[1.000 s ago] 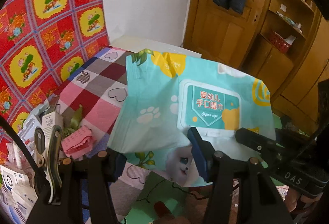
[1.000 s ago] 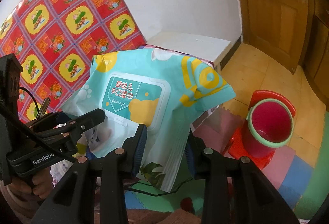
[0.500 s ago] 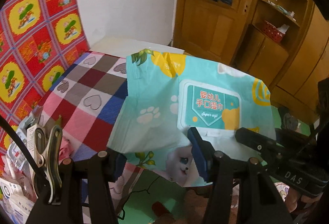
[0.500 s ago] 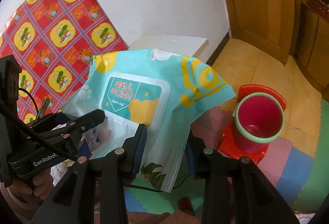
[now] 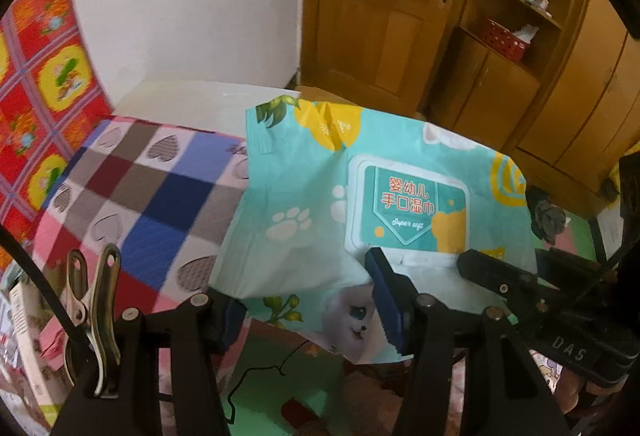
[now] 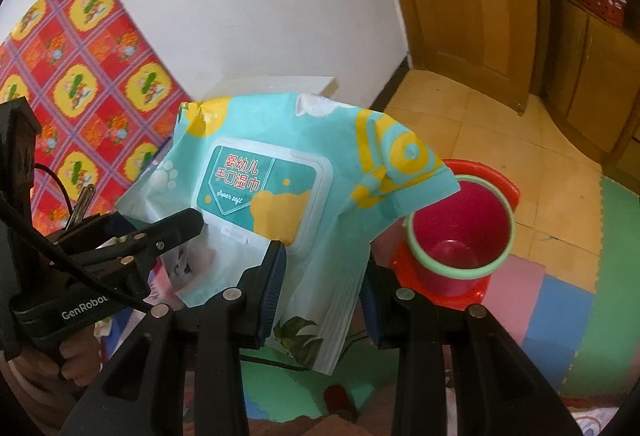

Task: Collect trash
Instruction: 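Carry the wet-wipes pack with the right gripper over to the red bucket, then open the right gripper to drop the wet-wipes pack into the bucket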

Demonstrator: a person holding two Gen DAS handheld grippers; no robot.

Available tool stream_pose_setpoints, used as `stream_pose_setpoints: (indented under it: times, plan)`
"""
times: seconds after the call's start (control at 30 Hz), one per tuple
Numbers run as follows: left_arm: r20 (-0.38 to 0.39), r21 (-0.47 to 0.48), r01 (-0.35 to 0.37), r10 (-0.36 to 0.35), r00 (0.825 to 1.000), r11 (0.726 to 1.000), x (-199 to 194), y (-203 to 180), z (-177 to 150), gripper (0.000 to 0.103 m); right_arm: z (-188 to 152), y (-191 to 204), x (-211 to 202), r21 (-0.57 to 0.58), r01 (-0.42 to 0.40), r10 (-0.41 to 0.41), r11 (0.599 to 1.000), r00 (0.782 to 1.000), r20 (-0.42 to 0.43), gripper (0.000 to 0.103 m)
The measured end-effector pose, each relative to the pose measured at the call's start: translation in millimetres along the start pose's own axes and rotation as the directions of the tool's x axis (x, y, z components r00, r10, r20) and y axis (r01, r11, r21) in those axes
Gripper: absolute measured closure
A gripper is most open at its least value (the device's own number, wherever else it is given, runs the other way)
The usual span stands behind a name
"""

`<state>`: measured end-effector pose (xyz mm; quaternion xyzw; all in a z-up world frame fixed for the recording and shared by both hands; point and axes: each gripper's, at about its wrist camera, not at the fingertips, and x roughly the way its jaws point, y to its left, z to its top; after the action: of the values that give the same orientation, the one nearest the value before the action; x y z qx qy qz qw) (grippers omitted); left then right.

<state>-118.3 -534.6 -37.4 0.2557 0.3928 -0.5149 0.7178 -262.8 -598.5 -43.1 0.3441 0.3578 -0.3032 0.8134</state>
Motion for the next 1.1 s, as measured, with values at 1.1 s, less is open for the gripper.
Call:
stream_pose_setpoints:
  times: [1.1]
  plan:
    - [-0.196,0.083,0.139,-0.121,0.973,0.987,249,-93,2,0.045,-19,-192,143,0.088,0.162,-0.147,0.983,0.976,-0.162,0.067]
